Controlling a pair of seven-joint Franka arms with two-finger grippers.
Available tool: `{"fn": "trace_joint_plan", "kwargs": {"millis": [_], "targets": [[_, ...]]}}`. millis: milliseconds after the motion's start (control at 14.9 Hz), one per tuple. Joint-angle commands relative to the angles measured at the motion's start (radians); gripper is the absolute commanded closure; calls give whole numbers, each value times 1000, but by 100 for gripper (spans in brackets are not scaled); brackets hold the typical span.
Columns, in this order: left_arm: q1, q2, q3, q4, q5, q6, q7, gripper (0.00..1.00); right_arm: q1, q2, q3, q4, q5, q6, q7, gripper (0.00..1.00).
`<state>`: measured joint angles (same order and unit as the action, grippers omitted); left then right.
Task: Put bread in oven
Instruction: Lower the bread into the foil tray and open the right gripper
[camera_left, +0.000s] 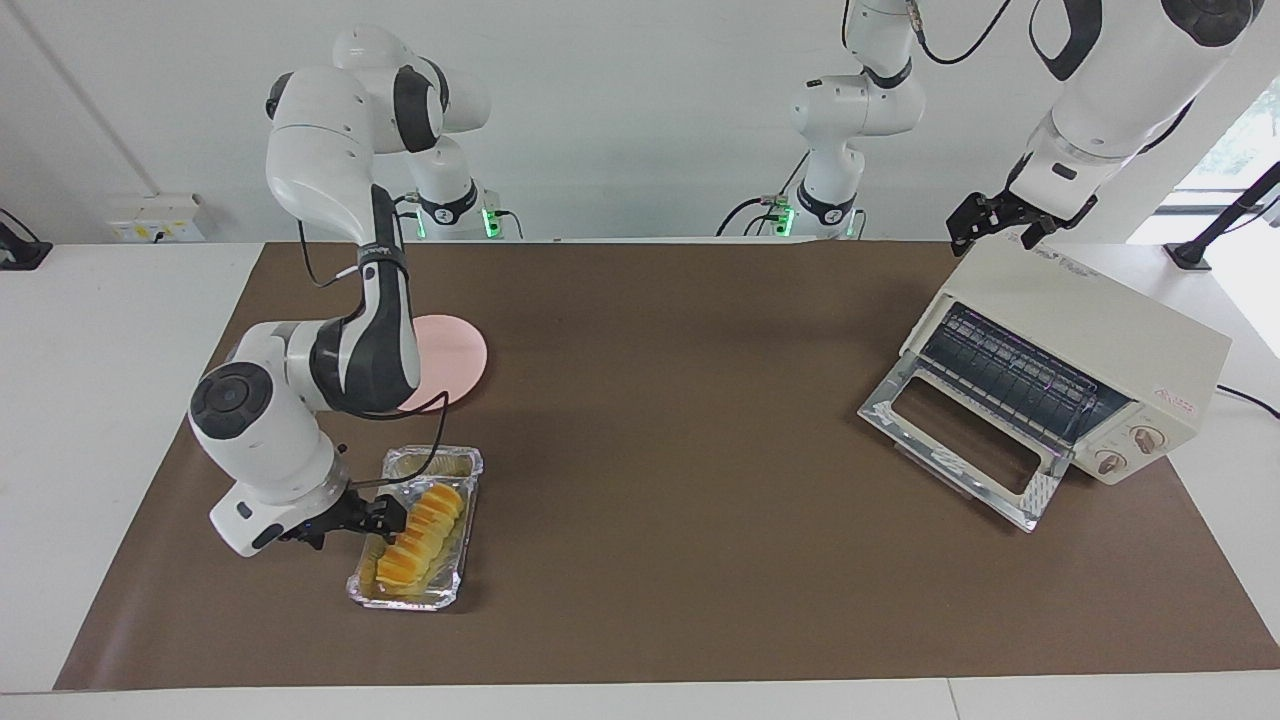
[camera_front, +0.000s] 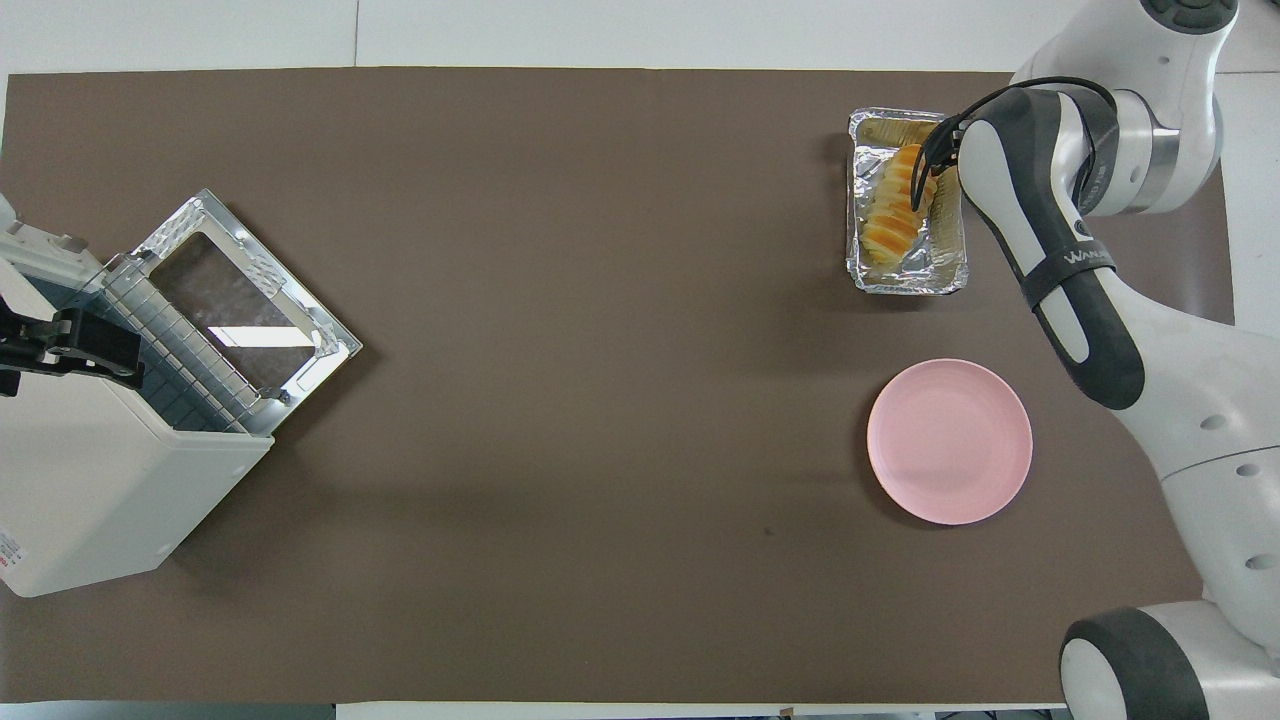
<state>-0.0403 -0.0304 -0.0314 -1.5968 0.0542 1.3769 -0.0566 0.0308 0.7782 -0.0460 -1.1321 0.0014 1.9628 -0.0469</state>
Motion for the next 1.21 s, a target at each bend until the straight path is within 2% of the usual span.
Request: {"fn": "trace_joint_plan", "kwargs": {"millis": [0, 202, 269, 336, 403, 471, 672, 1143], "targets": [[8, -19, -2, -14, -13, 11, -2, 0, -9, -43, 9, -122, -15, 102, -16, 0], [8, -19, -2, -14, -13, 11, -2, 0, -9, -57, 9, -175, -11, 143, -16, 5], [8, -19, -2, -14, -13, 11, -2, 0, -9, -65, 9, -189, -3, 148, -15, 17], [8, -19, -2, -14, -13, 11, -2, 0, -8, -65, 9, -189, 0, 148, -13, 42], [8, -19, -2, -14, -13, 11, -2, 0, -8, -65, 9, -187, 5, 146, -7, 79], [8, -19, -2, -14, -13, 11, -2, 0, -8, -65, 11, -186, 11, 148, 2, 100], [8, -19, -2, -14, -13, 11, -2, 0, 6, -68, 12, -176, 49, 148, 35, 100], [8, -19, -2, -14, -13, 11, -2, 0, 1, -70, 15, -176, 49, 146, 33, 100]]}}
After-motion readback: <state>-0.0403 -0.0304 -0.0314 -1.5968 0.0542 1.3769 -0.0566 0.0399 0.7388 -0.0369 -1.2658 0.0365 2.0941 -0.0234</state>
